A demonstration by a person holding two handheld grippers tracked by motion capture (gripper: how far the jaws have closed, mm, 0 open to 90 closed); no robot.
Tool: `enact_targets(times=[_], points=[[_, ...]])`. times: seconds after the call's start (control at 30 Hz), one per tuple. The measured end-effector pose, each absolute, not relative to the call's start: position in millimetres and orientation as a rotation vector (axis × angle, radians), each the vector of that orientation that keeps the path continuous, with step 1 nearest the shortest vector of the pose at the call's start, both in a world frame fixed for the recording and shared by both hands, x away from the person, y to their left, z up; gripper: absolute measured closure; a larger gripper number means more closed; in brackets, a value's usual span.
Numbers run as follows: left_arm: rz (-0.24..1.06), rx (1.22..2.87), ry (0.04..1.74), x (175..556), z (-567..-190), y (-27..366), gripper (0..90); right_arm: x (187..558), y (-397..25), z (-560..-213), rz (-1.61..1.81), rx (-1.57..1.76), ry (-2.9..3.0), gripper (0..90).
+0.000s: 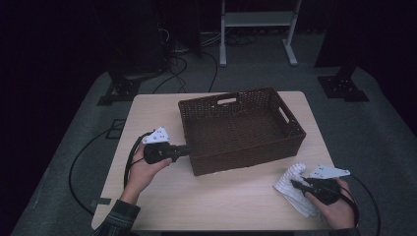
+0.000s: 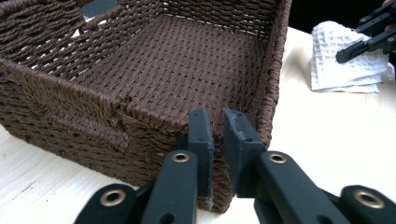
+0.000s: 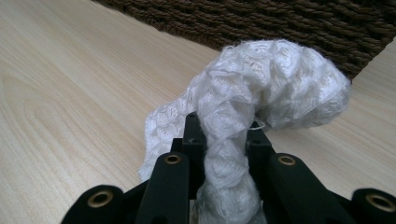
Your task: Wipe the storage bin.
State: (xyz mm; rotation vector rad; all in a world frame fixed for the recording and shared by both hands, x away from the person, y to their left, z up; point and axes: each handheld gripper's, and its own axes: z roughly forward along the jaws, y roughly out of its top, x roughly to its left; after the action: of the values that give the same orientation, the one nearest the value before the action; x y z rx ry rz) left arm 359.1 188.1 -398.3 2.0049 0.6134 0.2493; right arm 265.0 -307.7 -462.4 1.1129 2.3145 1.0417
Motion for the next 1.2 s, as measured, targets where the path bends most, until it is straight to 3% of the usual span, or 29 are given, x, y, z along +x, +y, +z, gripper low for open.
enact_targets(times=[0.5,0.8,1.2], points=[[0.257,2.032,0.650,342.0,-419.7,199.1,38.9,264.7,-306.8,-463.3,1.039,1.107,2.319,75.6],[0.270,2.091,0.674,344.7,-452.4,184.5,31.6,264.9,-306.7,-464.2,1.035,1.104,2.320,75.6],[0.289,2.181,0.697,349.1,-482.3,164.6,30.5,267.7,-303.3,-465.4,1.034,1.102,2.333,75.5]])
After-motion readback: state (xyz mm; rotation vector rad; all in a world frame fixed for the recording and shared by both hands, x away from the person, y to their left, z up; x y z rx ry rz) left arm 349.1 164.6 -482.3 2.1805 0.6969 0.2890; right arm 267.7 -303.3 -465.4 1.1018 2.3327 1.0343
